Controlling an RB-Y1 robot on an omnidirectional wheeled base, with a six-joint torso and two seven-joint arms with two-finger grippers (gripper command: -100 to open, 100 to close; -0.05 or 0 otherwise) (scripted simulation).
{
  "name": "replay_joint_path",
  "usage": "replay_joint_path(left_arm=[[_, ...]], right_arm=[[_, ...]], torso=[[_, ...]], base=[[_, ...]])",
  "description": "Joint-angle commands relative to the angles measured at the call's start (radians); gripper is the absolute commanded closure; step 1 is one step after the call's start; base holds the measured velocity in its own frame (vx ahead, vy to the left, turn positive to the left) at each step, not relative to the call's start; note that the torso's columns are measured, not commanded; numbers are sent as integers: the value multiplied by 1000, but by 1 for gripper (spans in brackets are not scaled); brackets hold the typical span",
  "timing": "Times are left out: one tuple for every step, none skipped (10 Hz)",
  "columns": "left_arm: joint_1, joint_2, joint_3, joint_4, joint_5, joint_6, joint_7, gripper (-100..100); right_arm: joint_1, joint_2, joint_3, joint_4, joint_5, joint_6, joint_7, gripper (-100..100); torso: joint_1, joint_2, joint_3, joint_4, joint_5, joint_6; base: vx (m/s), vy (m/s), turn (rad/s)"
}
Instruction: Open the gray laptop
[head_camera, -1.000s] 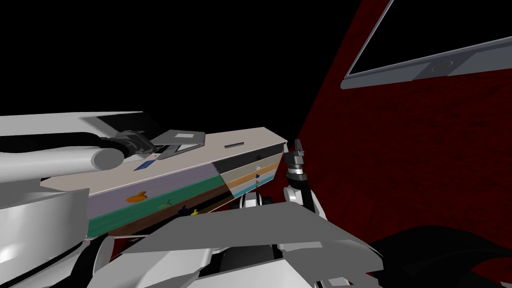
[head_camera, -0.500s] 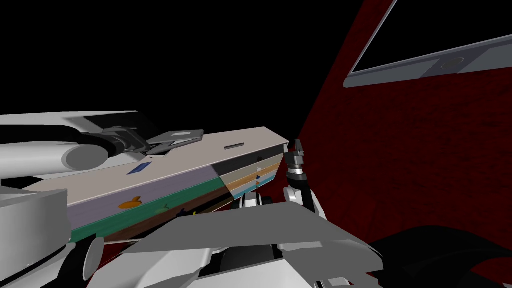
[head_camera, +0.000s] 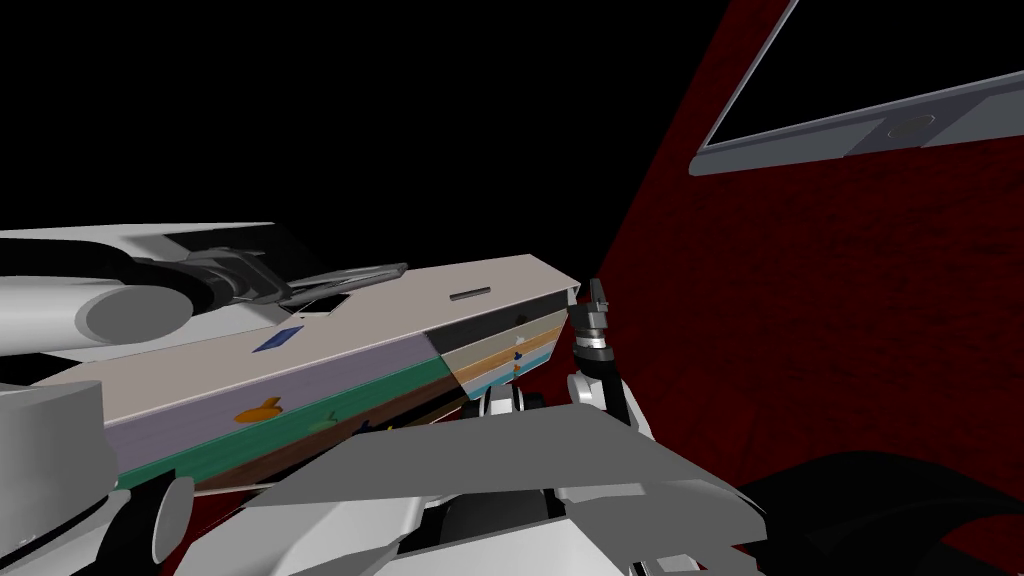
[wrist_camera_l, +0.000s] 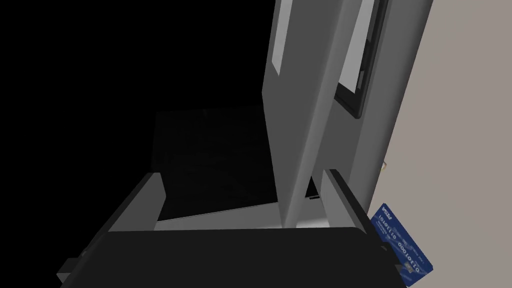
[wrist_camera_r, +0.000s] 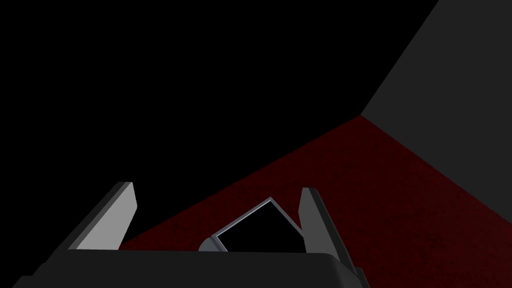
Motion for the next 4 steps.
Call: replay_joint_path(left_arm=[[1,-1,-1,0,0,1,0,0],[1,-1,-1,1,0,1,0,0],[2,-2,-2,2,0,2,0,0],[2,-2,-2,2,0,2,0,0]], right_arm=[[0,0,0,0,0,0,0,0],[0,0,0,0,0,0,0,0],[0,0,0,0,0,0,0,0],[0,0,0,0,0,0,0,0]], torso=[[0,0,0,0,0,0],[0,0,0,0,-1,0],[0,0,0,0,-1,0],[0,-1,0,0,0,0]], base=[[0,0,0],[0,0,0],[0,0,0],[0,0,0]])
